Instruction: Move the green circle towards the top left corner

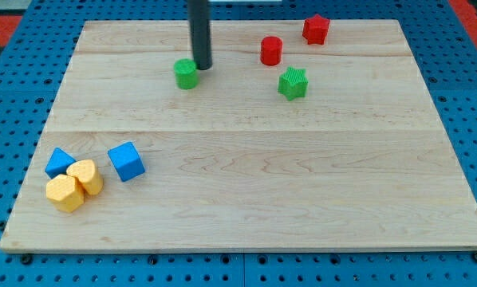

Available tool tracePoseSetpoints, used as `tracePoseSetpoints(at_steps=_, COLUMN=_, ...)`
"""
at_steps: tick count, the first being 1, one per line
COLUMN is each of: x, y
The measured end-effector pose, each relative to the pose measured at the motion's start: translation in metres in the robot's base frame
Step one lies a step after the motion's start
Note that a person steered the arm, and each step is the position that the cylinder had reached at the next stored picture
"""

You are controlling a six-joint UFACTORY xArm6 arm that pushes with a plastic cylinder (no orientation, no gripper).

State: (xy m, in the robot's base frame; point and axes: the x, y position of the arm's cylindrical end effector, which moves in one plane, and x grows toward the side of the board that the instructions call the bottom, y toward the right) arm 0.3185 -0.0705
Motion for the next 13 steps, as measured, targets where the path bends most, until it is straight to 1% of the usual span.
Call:
tracePoseSetpoints(at_steps=1, x=0.043, y=0.033)
tracePoseSetpoints(at_steps=2, x=0.028, y=-0.018)
tracePoseSetpoints(at_steps=3, x=-0.03, y=-0.084)
tracePoseSetpoints(at_steps=4, x=-0.057, y=-0.135)
tracePoseSetpoints(at_steps=5, x=-0.035, y=-0.116)
tracePoseSetpoints(at_steps=6, x=-0.04, y=-0.189)
tracePoseSetpoints(at_steps=7, x=-0.047, y=-0.22)
tracePoseSetpoints(at_steps=8, x=-0.056, y=-0.159)
tracePoseSetpoints(at_steps=9, x=-0.047, y=-0.155)
tracePoseSetpoints(at_steps=10, x=-0.026, y=-0.145)
tracePoseSetpoints(at_steps=13, x=-0.026, y=-0.134)
